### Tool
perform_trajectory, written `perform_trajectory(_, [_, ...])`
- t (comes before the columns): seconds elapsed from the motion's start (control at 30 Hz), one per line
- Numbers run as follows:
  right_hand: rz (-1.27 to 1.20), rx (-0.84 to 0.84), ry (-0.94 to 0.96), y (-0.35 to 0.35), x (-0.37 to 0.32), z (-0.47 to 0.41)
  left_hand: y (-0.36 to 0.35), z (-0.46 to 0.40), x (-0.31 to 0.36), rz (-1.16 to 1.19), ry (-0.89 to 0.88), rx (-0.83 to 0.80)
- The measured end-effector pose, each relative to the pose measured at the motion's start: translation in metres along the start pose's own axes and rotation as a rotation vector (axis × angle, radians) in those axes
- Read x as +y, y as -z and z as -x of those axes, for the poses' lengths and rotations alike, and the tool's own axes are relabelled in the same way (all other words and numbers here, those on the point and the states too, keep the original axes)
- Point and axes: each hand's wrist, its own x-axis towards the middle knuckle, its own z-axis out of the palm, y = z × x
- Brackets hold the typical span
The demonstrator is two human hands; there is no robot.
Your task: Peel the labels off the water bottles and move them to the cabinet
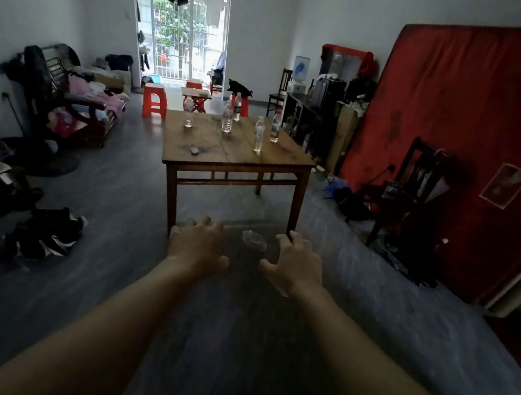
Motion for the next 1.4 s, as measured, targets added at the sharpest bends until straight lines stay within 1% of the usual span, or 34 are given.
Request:
perform_trajectory(0.13, [-0.004, -0.012, 0.013, -0.004, -0.023, -0.025, 0.003, -0.021, -0.023, -0.025, 0.017, -0.002])
perform_trajectory(0.33, [0.005, -0.02, -0.022, -0.022, -0.069, -0.074, 0.017, -0.068, -0.071, -0.018, -0.06, 0.001])
perform_trajectory(0.53, [0.011, 0.019, -0.084, -0.031, -0.109, -0.136, 0.038, -0.124, -0.129, -0.175, -0.269, -0.006])
perform_trajectory(0.63, [0.025, 0.039, -0.109, -0.039, -0.117, -0.157, 0.042, -0.148, -0.143, -0.168, -0.282, -0.018])
perform_trajectory(0.73, [0.042, 0.022, -0.126, -0.043, -0.123, -0.174, 0.041, -0.167, -0.149, -0.104, -0.267, -0.034])
perform_trajectory(0.87, [0.07, 0.013, -0.159, -0.043, -0.127, -0.2, 0.033, -0.191, -0.16, -0.015, -0.238, -0.029])
perform_trajectory(1.07, [0.092, -0.01, -0.164, -0.043, -0.112, -0.245, 0.019, -0.236, -0.177, -0.017, -0.209, -0.066])
perform_trajectory(1.23, [0.082, 0.004, -0.169, -0.045, -0.091, -0.299, 0.012, -0.293, -0.164, -0.044, -0.218, -0.069])
perform_trajectory(1.33, [0.068, 0.022, -0.167, -0.043, -0.071, -0.337, 0.012, -0.338, -0.153, -0.065, -0.238, -0.059])
perform_trajectory(1.4, [0.056, 0.025, -0.172, -0.041, -0.054, -0.363, 0.013, -0.369, -0.144, -0.081, -0.22, -0.068])
